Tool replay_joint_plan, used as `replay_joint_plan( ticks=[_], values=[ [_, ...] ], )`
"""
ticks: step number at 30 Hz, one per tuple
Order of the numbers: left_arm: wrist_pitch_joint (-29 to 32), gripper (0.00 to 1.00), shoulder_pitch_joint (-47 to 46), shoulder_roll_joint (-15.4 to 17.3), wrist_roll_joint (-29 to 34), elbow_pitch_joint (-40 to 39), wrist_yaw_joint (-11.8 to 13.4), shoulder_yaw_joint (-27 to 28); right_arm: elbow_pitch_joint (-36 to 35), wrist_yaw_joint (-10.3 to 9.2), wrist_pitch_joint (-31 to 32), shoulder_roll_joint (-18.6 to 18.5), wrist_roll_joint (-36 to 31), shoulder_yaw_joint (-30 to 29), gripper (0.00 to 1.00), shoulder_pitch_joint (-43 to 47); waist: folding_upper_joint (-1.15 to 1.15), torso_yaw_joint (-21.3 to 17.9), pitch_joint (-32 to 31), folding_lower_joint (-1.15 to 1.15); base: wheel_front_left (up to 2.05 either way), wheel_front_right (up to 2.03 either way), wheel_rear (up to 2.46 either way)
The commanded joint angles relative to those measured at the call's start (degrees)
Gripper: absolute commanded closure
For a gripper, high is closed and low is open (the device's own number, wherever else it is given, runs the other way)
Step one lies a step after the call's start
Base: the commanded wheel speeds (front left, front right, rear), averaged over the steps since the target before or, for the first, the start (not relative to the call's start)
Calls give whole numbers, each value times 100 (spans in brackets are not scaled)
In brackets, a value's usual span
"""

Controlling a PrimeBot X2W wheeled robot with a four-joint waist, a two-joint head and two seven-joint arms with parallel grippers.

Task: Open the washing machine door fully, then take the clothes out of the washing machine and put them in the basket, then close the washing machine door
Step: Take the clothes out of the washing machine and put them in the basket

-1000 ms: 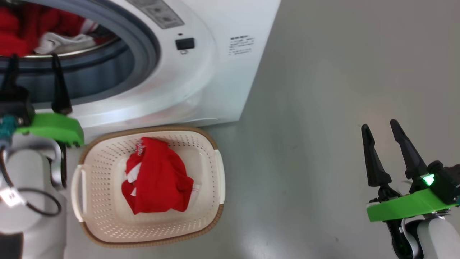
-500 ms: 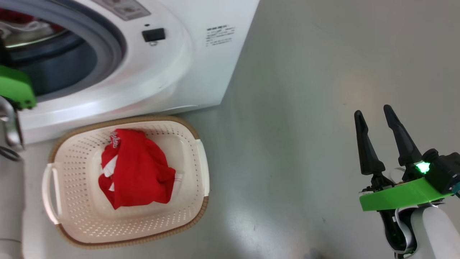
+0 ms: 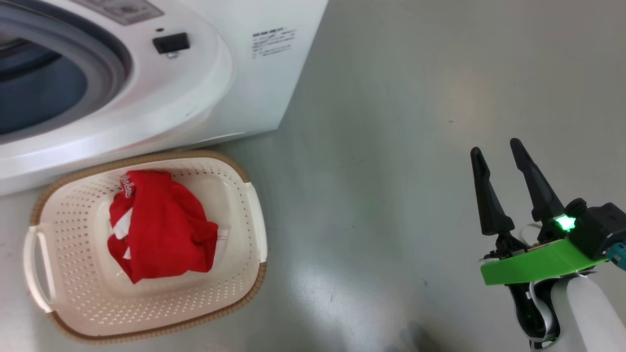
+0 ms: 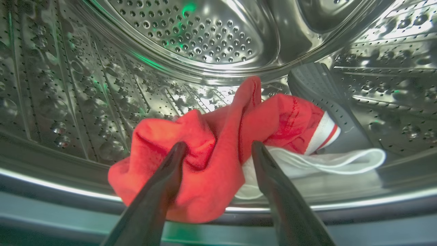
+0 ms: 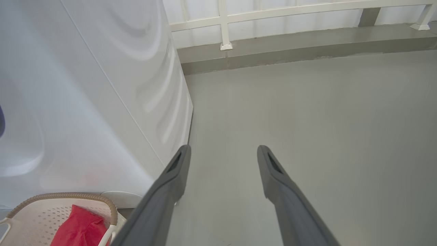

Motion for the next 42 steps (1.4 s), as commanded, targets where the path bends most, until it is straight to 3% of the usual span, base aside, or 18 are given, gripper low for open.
replay_joint_plan(
  ticks=[1,9,10,12,13,14,24,31,42],
  values=[
    [-29,0,-89,400,18,8,78,38,-133,28,-36,-51,35,117,0,-41,0,-51,49,0,0,0,0],
    [-7,1,-298,510,-28,435,146,-4,-145,28,-36,-51,39,113,0,-63,0,-83,106,0,0,0,0],
    [-8,16,-305,517,-38,460,145,-10,-147,28,-36,-48,35,110,0,-58,0,-81,105,0,0,0,0],
    [-11,69,-307,521,-57,495,140,-24,-151,28,-36,-41,29,98,0,-46,0,-67,96,0,0,0,0],
    [-12,78,-305,521,-63,508,140,-35,-151,28,-36,-38,25,98,0,-45,0,-61,93,0,0,0,0],
    [-15,100,-304,514,-76,515,144,-40,-149,28,-36,-36,22,97,0,-49,0,-52,87,0,0,0,0],
    [-27,100,-60,250,-288,-44,30,-68,-131,28,-36,-51,0,73,0,-42,0,76,-84,0,0,0,0],
    [-28,100,510,-233,-766,-1089,-96,215,-101,28,-36,-66,-7,61,0,-1,0,232,-290,0,0,0,0],
    [-29,100,1583,-952,-1169,-2706,-553,711,-45,28,-36,-124,-30,-56,0,138,0,596,-640,0,0,0,0]
  ],
)
